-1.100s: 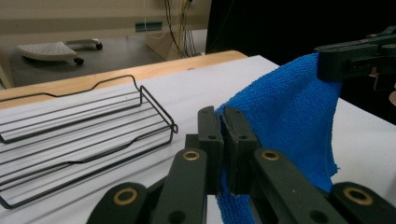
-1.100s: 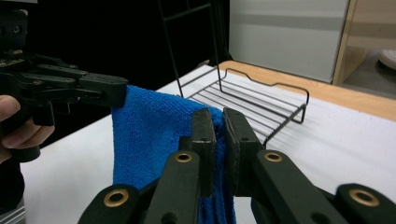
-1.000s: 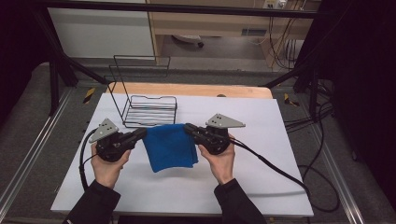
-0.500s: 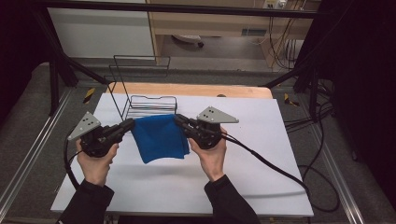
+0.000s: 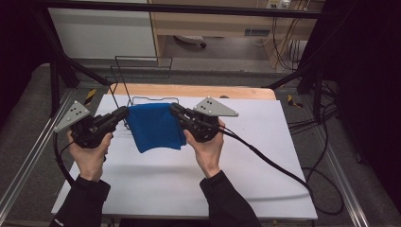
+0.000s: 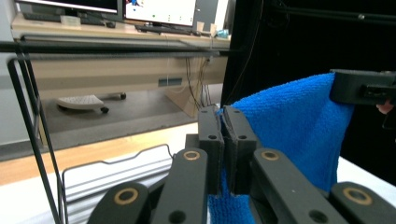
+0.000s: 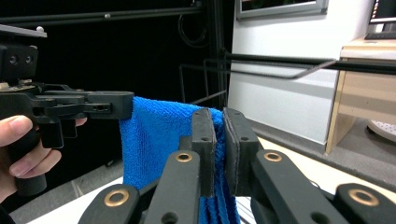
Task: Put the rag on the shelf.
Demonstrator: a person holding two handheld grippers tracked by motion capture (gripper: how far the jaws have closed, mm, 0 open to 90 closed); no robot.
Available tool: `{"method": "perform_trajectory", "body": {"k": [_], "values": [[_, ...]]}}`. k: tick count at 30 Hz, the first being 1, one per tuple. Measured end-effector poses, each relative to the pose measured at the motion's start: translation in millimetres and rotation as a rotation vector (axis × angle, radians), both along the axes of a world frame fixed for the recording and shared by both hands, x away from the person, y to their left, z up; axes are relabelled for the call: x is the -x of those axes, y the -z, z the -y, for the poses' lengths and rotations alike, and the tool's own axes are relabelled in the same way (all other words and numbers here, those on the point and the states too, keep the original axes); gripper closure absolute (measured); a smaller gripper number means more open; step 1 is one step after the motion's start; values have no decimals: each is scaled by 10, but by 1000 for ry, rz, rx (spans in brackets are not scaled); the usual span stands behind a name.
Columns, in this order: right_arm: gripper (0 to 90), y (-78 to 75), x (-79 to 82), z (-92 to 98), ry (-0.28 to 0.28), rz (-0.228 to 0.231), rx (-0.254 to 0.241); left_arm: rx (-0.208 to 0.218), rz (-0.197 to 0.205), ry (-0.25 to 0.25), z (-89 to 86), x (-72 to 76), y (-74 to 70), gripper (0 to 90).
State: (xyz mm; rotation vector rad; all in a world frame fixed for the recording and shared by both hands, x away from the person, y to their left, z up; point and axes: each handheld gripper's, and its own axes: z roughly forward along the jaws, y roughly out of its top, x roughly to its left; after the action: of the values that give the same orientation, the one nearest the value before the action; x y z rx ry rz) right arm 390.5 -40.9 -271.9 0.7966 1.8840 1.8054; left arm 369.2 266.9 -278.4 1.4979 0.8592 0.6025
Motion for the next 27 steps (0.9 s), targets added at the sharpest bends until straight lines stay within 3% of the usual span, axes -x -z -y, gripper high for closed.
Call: {"method": "perform_trajectory", "body": {"k": [27], "values": [[842,-560,-296,-297,56,113,-46,51,130,-66,-183,-225,-590,865]]}}
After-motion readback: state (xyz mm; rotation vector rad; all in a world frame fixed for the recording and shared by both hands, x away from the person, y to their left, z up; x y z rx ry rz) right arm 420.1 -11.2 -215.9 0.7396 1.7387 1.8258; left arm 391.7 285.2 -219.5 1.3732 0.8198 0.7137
